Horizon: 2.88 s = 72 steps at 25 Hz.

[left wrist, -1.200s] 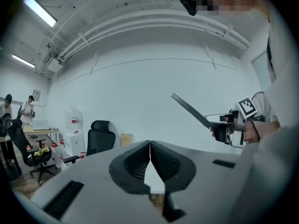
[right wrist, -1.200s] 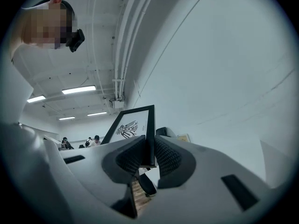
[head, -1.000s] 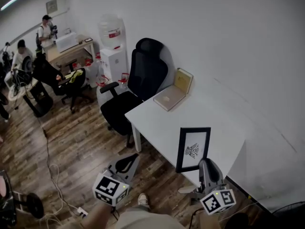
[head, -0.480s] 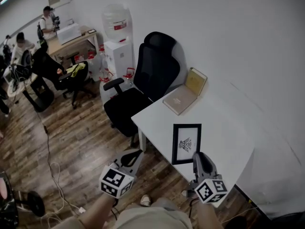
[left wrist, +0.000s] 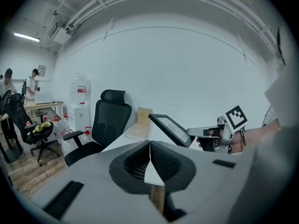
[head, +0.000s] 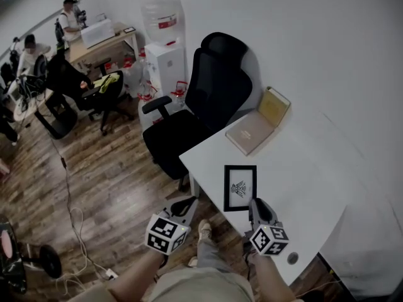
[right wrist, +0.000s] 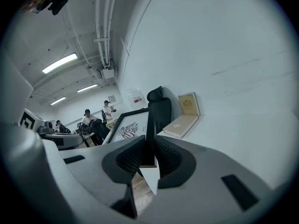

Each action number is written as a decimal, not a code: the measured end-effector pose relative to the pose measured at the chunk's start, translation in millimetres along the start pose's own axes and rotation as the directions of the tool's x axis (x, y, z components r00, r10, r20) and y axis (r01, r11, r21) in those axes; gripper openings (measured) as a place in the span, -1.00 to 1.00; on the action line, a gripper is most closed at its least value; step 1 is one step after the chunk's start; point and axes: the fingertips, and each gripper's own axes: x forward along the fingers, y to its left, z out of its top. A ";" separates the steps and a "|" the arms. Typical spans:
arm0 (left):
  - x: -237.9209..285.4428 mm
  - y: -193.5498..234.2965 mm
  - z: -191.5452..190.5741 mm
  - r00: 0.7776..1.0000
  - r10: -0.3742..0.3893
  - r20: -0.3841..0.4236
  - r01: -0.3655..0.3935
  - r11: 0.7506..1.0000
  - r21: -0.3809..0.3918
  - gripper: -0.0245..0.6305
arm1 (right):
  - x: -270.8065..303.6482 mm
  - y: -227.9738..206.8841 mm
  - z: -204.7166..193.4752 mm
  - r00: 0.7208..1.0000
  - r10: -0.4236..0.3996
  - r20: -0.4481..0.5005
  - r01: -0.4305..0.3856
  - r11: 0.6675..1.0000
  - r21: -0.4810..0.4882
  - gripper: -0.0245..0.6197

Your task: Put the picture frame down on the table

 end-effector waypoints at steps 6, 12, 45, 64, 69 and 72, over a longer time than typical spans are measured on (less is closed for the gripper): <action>52.0 37.8 -8.8 0.997 0.031 -0.077 -0.032 0.999 -0.014 -0.86 | 69.5 -26.9 -23.6 0.995 0.010 -0.100 -0.009 1.000 0.013 -0.67; 108.8 79.8 -3.1 0.990 0.052 -0.133 -0.057 0.998 -0.036 -0.86 | 150.3 -44.1 -38.8 0.982 0.044 -0.183 -0.039 0.999 0.031 -0.67; 182.5 176.5 -54.5 0.940 0.033 -0.341 -0.081 0.989 -0.127 -0.86 | 317.4 -47.9 -127.8 0.897 -0.015 -0.442 -0.008 0.999 -0.051 -0.66; 157.6 206.9 -23.0 0.955 -0.013 -0.295 -0.020 0.994 -0.108 -0.86 | 303.3 -8.0 -57.6 0.952 -0.044 -0.302 -0.007 0.986 -0.164 -0.80; 134.5 213.6 21.0 0.977 -0.018 -0.213 0.003 0.997 -0.071 -0.86 | 284.3 44.6 7.6 0.979 0.090 -0.185 -0.117 0.983 -0.143 -0.85; 121.5 216.7 51.9 0.987 -0.010 -0.157 0.007 1.000 -0.016 -0.86 | 271.8 77.4 50.1 0.981 0.158 -0.115 -0.175 0.972 -0.157 -0.85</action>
